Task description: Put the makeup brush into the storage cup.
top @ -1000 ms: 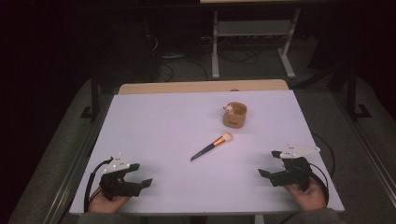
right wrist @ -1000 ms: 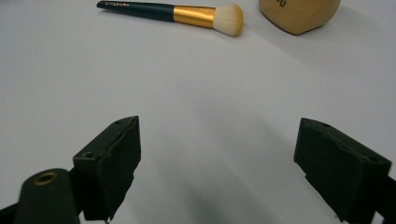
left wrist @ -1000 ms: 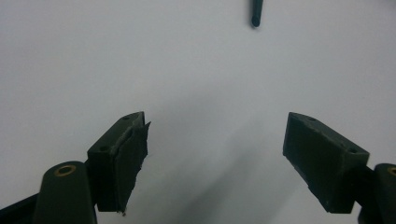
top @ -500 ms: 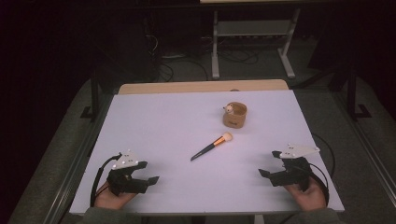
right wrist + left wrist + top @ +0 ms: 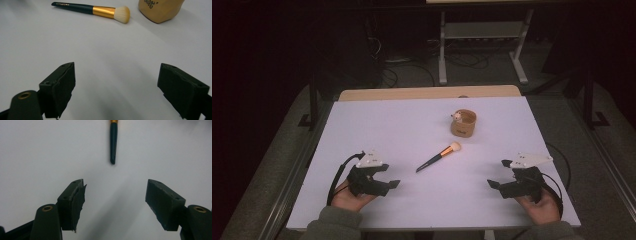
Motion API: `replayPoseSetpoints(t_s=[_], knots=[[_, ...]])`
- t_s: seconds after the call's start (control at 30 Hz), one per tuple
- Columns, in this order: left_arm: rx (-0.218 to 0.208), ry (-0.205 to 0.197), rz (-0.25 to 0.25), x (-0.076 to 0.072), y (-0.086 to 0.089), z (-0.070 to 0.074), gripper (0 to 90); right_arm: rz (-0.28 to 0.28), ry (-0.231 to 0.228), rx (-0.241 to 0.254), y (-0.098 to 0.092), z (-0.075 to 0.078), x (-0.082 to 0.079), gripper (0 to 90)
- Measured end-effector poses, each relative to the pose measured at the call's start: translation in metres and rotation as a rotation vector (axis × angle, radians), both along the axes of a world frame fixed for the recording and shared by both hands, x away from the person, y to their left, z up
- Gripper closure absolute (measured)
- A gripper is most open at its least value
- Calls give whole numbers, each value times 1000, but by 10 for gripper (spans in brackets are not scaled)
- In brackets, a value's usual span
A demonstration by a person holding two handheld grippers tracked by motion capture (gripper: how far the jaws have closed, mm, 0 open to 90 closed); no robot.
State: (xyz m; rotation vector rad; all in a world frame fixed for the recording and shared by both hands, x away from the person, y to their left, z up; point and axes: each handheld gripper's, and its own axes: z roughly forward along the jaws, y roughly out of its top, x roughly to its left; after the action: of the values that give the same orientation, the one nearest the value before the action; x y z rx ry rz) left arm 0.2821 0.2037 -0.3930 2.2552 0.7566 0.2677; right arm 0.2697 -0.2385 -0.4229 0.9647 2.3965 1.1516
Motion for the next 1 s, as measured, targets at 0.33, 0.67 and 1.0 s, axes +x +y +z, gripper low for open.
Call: replayPoseSetpoints(t_s=[0.33, 0.67, 1.0], knots=[[43, 42, -46, 34, -39, 3, 334, -2, -12, 12, -3, 2, 1, 140], [87, 64, -101, 57, -73, -1, 393, 0, -9, 12, -3, 3, 2, 140], [116, 110, -100, 79, -100, -8, 441, 1, -14, 16, -4, 3, 4, 140]])
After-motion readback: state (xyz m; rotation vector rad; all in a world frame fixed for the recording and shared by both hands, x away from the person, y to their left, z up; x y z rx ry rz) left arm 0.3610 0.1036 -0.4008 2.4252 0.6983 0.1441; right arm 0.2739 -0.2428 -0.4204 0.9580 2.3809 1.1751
